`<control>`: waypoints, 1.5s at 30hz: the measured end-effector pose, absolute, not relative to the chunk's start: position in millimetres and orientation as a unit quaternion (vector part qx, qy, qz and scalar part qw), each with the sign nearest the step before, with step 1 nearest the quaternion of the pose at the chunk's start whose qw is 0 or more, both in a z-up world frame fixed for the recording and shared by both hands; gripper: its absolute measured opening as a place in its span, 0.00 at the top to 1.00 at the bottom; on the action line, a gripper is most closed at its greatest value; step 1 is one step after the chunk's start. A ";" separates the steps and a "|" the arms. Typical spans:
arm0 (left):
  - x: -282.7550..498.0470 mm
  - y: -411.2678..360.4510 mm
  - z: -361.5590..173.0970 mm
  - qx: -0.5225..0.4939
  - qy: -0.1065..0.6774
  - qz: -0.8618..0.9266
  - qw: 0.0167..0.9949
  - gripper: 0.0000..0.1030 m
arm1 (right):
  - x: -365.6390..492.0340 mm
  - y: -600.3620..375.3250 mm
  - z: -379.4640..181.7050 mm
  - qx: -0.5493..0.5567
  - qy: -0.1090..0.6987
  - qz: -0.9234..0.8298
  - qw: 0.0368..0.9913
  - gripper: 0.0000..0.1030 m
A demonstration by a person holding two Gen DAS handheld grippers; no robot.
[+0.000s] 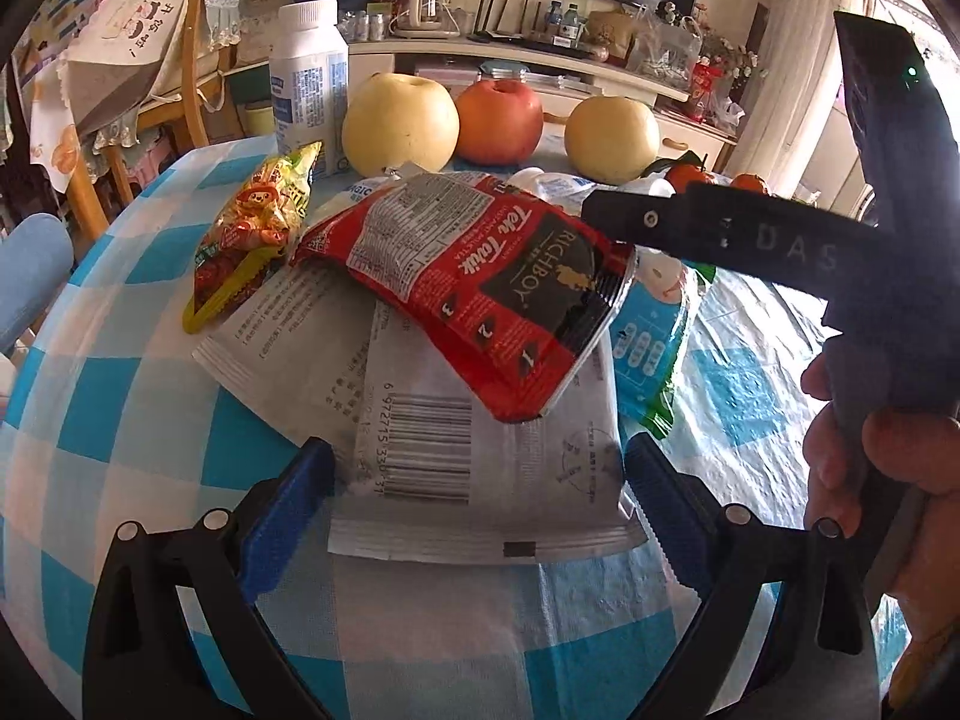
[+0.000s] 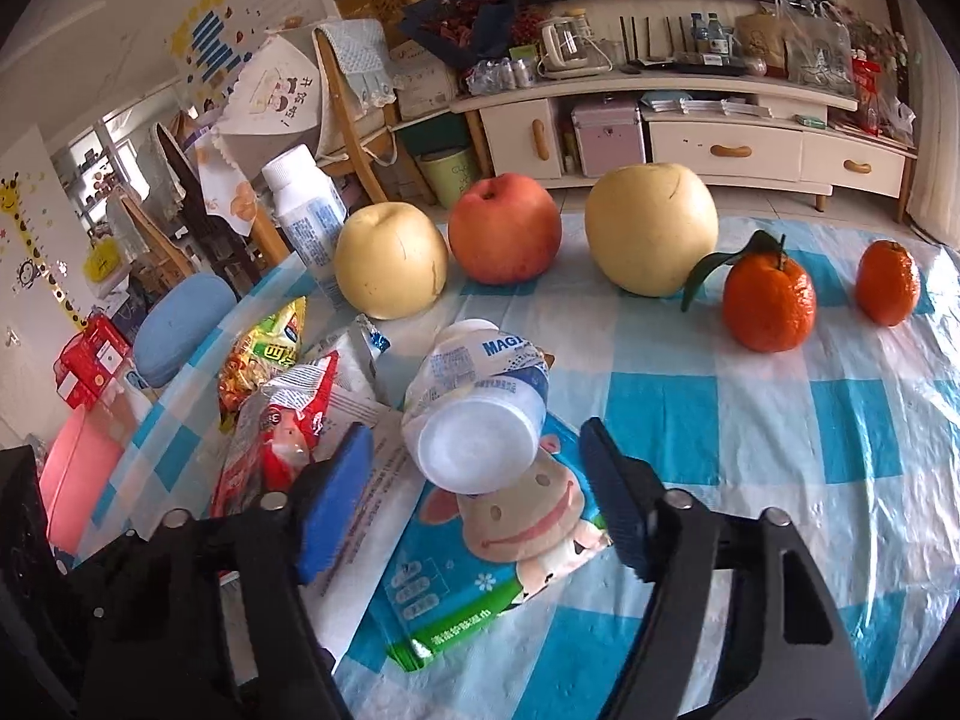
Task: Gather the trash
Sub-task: 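Grasp the white milk carton with the right tool while the left tool grasps the white paper packet, then lift the white paper packet with the left tool while the right tool lifts the carton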
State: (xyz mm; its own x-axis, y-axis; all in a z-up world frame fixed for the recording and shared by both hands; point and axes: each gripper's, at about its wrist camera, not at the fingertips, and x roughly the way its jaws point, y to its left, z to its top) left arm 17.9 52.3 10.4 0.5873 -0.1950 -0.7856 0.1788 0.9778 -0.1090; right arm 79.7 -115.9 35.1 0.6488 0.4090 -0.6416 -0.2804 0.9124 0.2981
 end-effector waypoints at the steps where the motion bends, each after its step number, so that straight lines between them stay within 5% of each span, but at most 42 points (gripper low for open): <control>1: 19.0 52.3 10.6 -0.008 0.442 -0.103 0.891 0.07 | 80.4 -115.6 34.2 0.085 0.372 0.190 0.905 0.38; 4: 20.5 50.9 10.4 -0.005 0.444 -0.099 0.891 0.07 | 82.2 -112.8 33.4 0.076 0.367 0.192 0.907 0.49; 28: 8.3 45.3 7.1 0.027 0.452 -0.093 0.887 0.11 | 49.5 -97.4 35.1 0.062 0.382 0.215 0.897 0.50; 45: -38.1 70.3 15.7 -0.017 0.465 -0.130 0.876 0.22 | 15.0 -115.4 34.6 0.091 0.395 0.188 0.895 0.50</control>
